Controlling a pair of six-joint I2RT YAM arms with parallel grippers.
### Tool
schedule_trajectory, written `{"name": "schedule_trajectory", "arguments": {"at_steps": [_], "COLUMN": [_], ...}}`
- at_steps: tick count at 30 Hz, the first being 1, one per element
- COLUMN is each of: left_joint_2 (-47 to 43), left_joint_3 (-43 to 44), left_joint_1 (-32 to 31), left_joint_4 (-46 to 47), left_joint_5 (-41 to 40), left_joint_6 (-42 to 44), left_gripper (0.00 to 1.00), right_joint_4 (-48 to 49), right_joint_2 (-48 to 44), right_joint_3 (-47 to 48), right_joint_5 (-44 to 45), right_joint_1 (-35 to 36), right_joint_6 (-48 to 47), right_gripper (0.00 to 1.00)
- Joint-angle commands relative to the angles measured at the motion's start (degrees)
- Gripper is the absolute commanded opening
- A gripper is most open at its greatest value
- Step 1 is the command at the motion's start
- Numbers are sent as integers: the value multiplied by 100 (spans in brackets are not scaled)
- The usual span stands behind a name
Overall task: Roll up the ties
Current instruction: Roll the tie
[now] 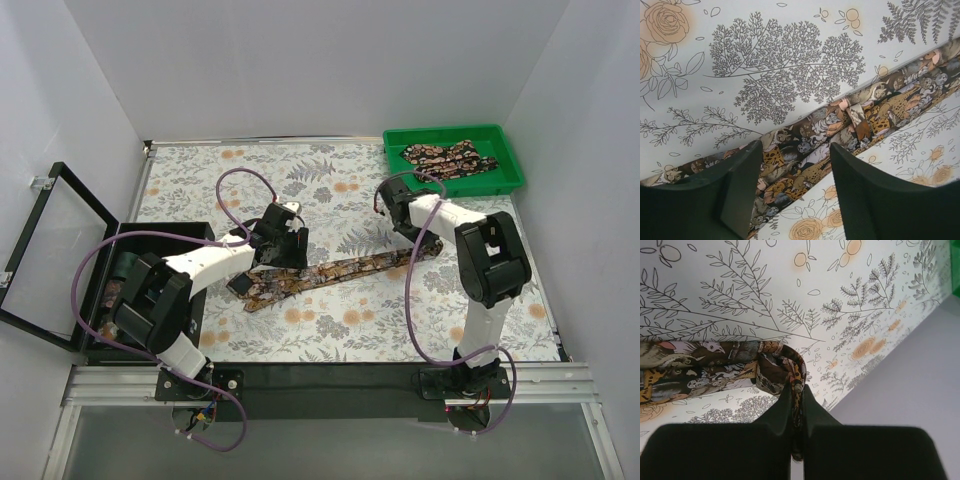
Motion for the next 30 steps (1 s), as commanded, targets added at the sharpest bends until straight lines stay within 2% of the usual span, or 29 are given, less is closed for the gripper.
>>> {"name": "schedule_trajectory", "arguments": {"at_steps": [1, 5, 11, 17, 23, 25, 27, 29, 30], "left_joint_2": [-109, -73, -117, -188, -197, -205, -205, -214, -214], "left_joint_3": [122, 166, 175, 166, 175, 175, 175, 175, 175], "left_joint_1": [1, 9, 9, 9, 18, 27, 36, 44, 44], "left_joint_4": [-75, -163, -180, -180, -180, -189, -180, -180, -172], "left_joint_5": [-218, -341, -359, -491, -535, -544, -552, -570, -579], "left_joint_6": [-33, -42, -77, -86, -103, -103, -103, -95, -103], "left_gripper": [51, 45, 41, 40, 40, 40, 40, 40, 40], "right_joint_4": [-160, -335, -468, -626, -635, -644, -644, -635, -635], "right_joint_2": [168, 361, 677, 1038, 1135, 1135, 1109, 1065, 1056], "right_joint_3": [68, 173, 253, 367, 402, 411, 420, 446, 463], "right_joint_5": [1076, 1691, 1912, 1720, 1096, 955, 823, 727, 700], "right_joint_1": [344, 704, 1118, 1408, 1523, 1531, 1531, 1531, 1531], "right_joint_6": [390, 838, 1375, 1876, 2061, 2087, 2114, 2122, 2114], "right_gripper": [1, 1, 1, 1, 4, 6, 22, 24, 31]}}
